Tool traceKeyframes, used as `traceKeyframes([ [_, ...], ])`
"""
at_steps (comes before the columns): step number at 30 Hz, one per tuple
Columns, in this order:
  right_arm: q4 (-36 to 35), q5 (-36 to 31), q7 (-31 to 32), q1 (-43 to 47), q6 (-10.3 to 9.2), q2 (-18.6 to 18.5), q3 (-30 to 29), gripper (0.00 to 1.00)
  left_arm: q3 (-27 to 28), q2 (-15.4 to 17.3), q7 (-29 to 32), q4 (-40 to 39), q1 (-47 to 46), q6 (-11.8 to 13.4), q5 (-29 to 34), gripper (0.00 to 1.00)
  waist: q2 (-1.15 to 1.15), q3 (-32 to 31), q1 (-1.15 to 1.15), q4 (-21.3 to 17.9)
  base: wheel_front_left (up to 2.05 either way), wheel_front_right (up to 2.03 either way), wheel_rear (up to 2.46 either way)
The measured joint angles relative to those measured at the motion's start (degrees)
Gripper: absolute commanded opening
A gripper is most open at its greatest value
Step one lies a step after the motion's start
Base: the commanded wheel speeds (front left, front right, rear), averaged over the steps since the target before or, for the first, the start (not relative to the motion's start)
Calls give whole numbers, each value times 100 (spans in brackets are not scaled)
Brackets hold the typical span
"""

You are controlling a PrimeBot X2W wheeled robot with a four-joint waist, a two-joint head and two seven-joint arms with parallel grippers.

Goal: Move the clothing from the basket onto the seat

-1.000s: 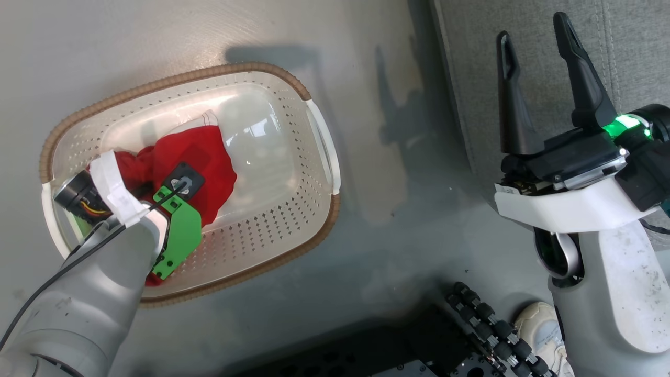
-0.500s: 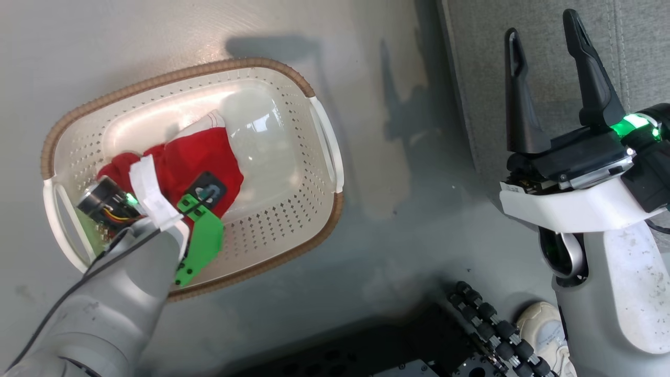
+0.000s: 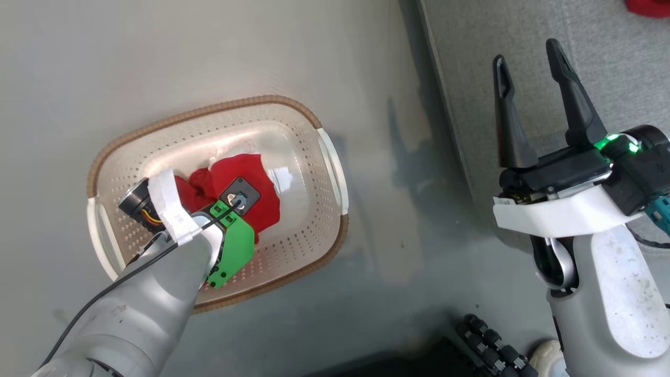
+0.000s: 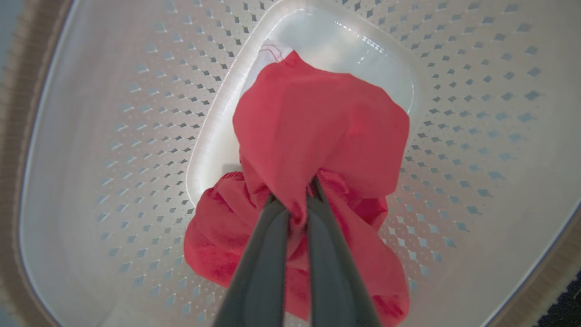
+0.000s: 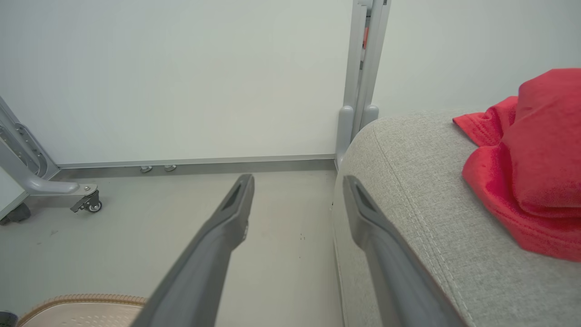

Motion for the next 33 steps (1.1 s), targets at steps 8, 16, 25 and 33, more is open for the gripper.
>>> traceKeyframes([
  [8,231,-19,0,304,0,1,-93,100,45,-115,-515,-120,14,-177,-257,0,0,-707,0,140,0,0,0],
  [16,476,-114,0,716,0,3,-182,100,38,-268,-1109,-293,288,-223,-444,0,0,-1474,0,371,0,0,0],
  [25,614,-148,0,1106,0,3,-253,100,216,-319,-1454,-684,592,-219,-749,0,0,-2314,0,666,0,0,0],
  [33,687,-149,0,1430,0,2,-337,100,630,-311,-1478,-1746,758,-109,-890,0,0,-2921,0,961,0,0,0],
])
